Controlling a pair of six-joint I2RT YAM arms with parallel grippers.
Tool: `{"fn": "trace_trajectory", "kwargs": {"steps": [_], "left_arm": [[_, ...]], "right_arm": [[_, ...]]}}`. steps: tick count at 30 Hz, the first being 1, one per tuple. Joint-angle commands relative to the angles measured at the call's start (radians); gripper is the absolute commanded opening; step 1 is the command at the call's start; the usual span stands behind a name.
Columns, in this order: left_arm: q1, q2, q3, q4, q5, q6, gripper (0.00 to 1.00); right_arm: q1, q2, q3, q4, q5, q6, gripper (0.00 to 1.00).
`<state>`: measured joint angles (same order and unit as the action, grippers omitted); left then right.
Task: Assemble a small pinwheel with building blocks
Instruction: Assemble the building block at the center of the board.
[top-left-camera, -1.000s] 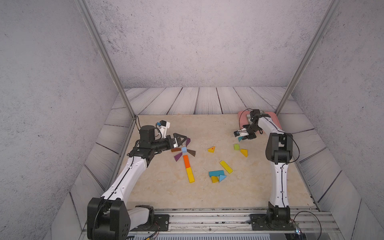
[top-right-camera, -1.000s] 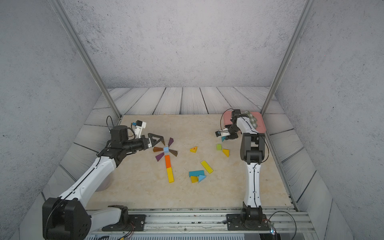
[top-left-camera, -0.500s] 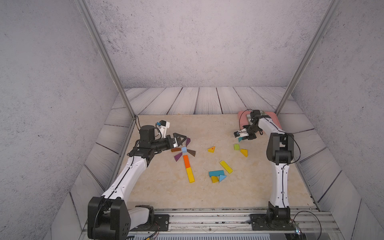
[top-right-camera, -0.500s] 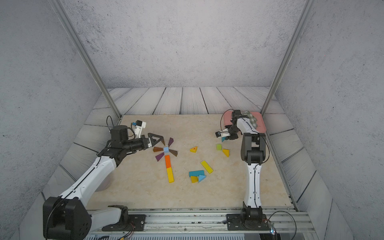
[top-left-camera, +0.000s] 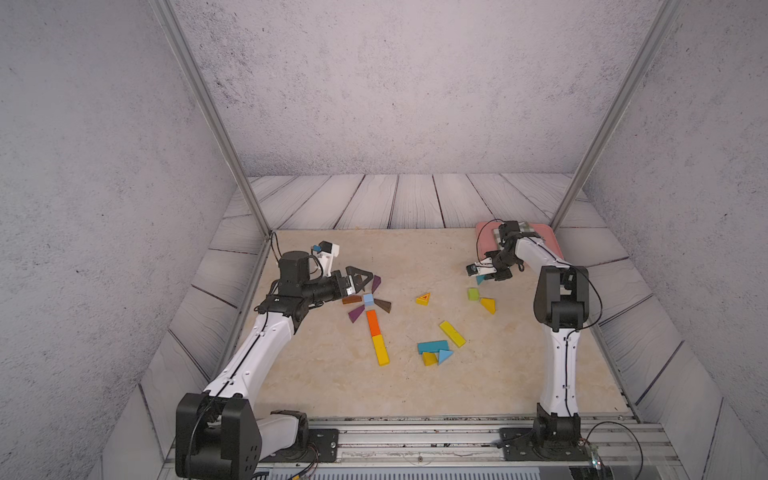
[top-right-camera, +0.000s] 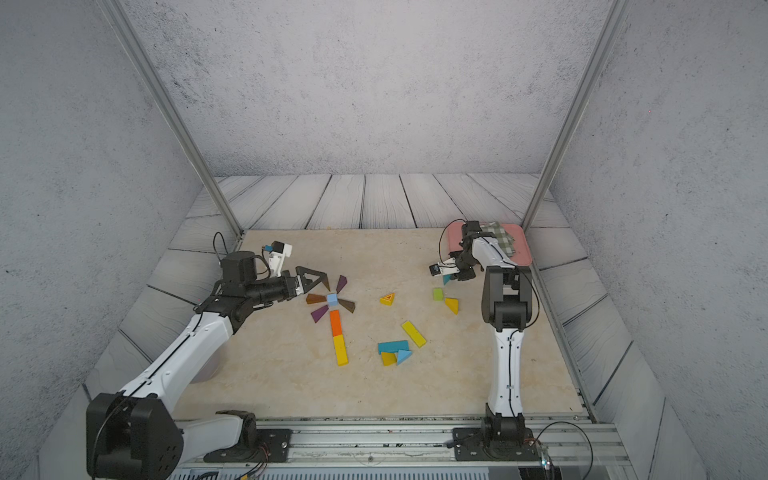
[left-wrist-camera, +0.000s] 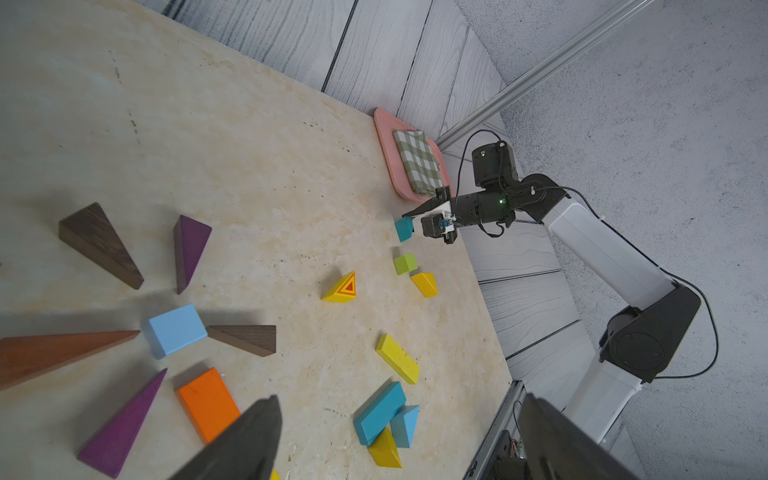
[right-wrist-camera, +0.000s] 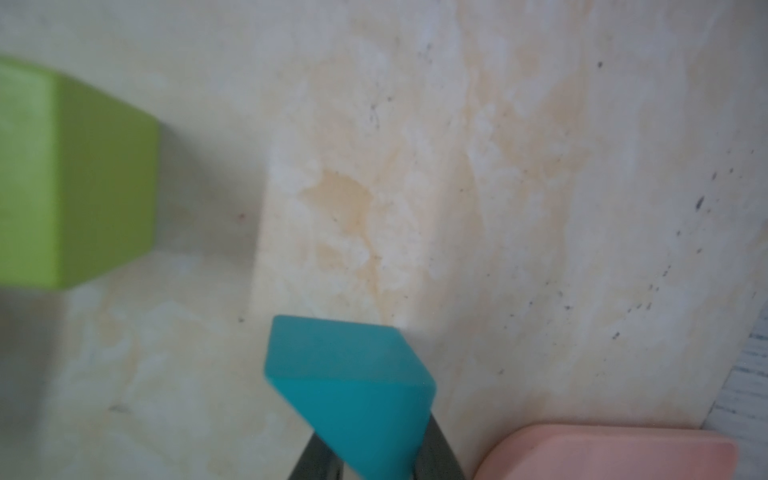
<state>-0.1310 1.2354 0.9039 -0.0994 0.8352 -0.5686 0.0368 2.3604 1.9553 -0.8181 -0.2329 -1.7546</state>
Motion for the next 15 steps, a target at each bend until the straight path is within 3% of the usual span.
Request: {"fn": "trace_trajectory", "kwargs": {"steps": [1, 15], "left_arm": [[0.010, 0.009, -0.009, 0.021, 0.013, 0.000, 0.96], [0.011, 0.015, -0.011, 0.027, 0.018, -0.004, 0.96]], "right_arm": [[0.012, 0.014, -0.051, -0.090, 0.023, 0.050, 0.30], [0.018, 0.000, -0.065, -0.138, 0.019, 0.109, 0.28]]}}
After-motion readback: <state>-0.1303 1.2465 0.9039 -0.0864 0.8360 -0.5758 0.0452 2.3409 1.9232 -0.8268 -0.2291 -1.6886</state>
